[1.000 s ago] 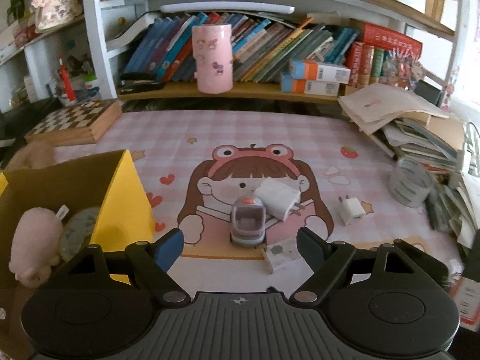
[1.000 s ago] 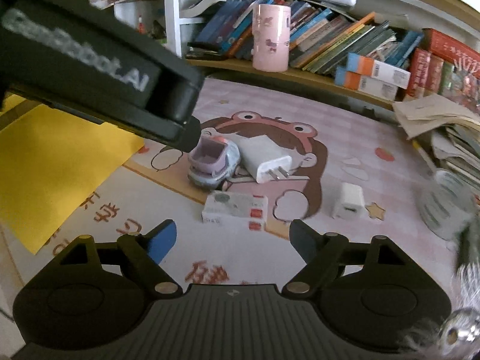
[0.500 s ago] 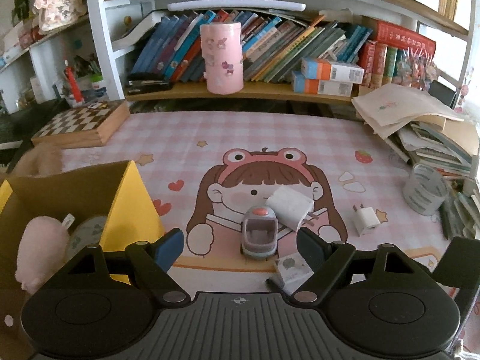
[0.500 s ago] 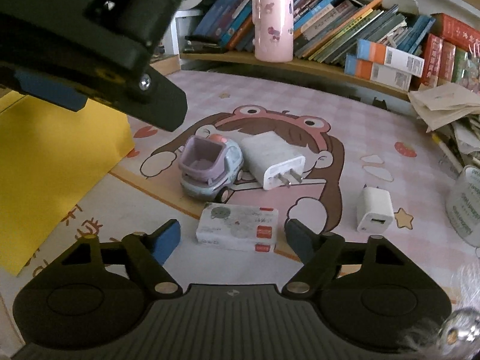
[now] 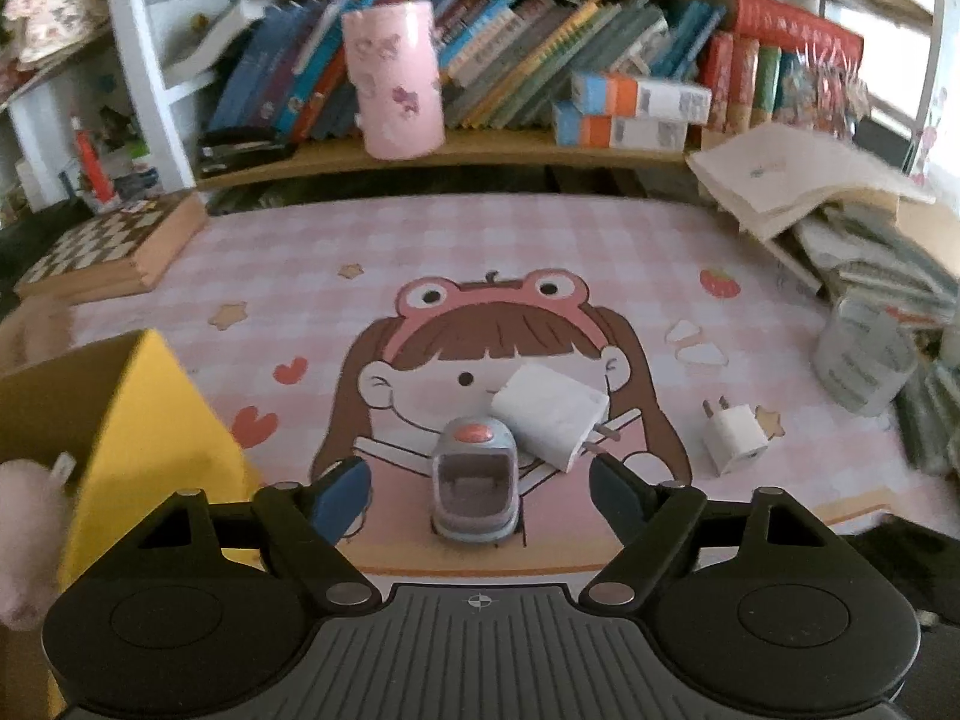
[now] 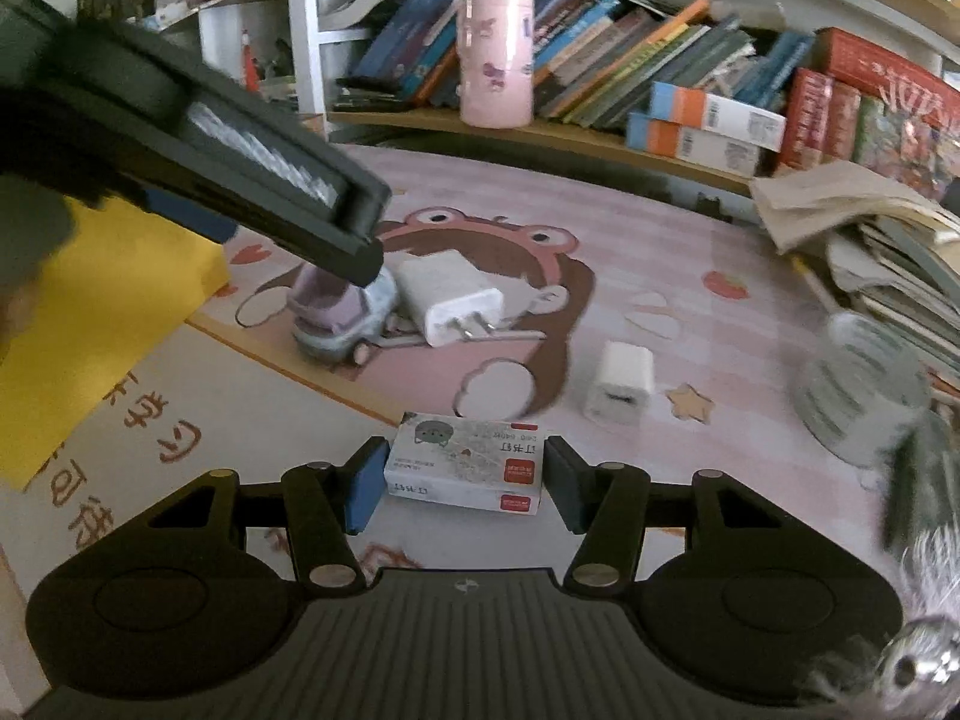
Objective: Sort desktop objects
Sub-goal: 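Grasp the grey-purple device with the left tool while the right tool grasps the white medicine box, then lift the grey-purple device and white medicine box with both tools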
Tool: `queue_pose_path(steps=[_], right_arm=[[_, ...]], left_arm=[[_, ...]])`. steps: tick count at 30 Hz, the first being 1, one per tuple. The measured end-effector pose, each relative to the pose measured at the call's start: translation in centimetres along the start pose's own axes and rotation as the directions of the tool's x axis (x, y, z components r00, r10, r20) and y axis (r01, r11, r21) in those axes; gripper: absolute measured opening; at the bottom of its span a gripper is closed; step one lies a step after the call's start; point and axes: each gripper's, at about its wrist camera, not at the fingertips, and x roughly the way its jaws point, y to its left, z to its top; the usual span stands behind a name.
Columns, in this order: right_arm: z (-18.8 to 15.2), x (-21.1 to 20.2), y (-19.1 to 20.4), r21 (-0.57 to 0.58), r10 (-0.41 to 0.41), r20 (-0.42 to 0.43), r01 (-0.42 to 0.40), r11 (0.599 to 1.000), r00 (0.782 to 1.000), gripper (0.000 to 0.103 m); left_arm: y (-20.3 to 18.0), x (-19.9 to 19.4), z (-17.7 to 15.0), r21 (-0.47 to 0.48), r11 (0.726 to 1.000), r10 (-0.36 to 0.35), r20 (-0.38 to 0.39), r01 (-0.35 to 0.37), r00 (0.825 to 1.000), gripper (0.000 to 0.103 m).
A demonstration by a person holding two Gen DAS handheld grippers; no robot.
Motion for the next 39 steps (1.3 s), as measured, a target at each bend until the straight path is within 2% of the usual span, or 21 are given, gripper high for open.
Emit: queue_pose_path(steps=[4, 7, 9, 11, 12, 17, 22, 24, 31, 39], right_arm=[[-0.5, -1.1, -0.9, 0.032, -0.01, -0.016, 0.01, 0.999, 1.0, 0.053], [-0.8, -2.0, -1.3, 0.057, -0.019, -0.019, 0.02, 0.998, 1.0, 0.053], [-1.0, -2.5, -1.4, 0.065, -0.024, -0.02, 0.025, 0.998, 1.0, 0.053], [-1.1, -3.0, -1.5, 0.069, -0.033, -0.018, 0.034, 0.997, 0.999, 0.053], [-1.2, -3.2, -1.5, 0.072, -0.038, -0.018, 0.039, 0.997, 0.999, 0.053], [-1.4, -4.1, -1.8, 0.088, -0.058, -0.018, 0.06, 0.994, 0.998, 0.053], [-1.8, -5.0, -1.7, 0.106, -0.07, -0.011, 0.07, 0.992, 0.998, 0.053], [-1.9, -5.4, -1.5, 0.111, -0.071, -0.009, 0.071, 0.991, 0.997, 0.053], [-1.9, -7.7, -0.2, 0.111, -0.063, 0.021, 0.06, 0.992, 0.998, 0.053], [-2.1, -10.5, 1.6, 0.105, -0.082, 0.043, 0.077, 0.991, 0.996, 0.053]], left_arm=[[-0.1, 2.6, 0.0, -0.021, 1.0, 0.001, -0.054, -0.002, 0.999, 0.068], [0.1, 4.0, 0.0, -0.029, 0.999, 0.024, -0.067, -0.026, 0.997, 0.065], [0.3, 4.5, -0.1, -0.026, 0.999, 0.035, -0.075, -0.037, 0.997, 0.056], [0.5, 5.0, -0.1, -0.029, 0.999, 0.016, -0.092, -0.019, 0.996, 0.041], [0.7, 5.1, -0.2, -0.038, 0.999, -0.003, -0.094, 0.0, 0.996, 0.04], [0.9, 4.2, -0.5, -0.067, 0.998, -0.013, -0.073, 0.008, 0.997, 0.039], [1.3, 1.0, -0.7, -0.114, 0.991, -0.08, -0.022, 0.077, 0.997, 0.039], [1.5, -0.5, -1.0, -0.137, 0.985, -0.11, -0.004, 0.109, 0.994, 0.039], [1.4, -5.3, -2.7, -0.126, 0.979, -0.155, 0.063, 0.162, 0.986, 0.039], [2.8, -9.6, -4.9, -0.159, 0.961, -0.21, 0.116, 0.227, 0.971, 0.039]])
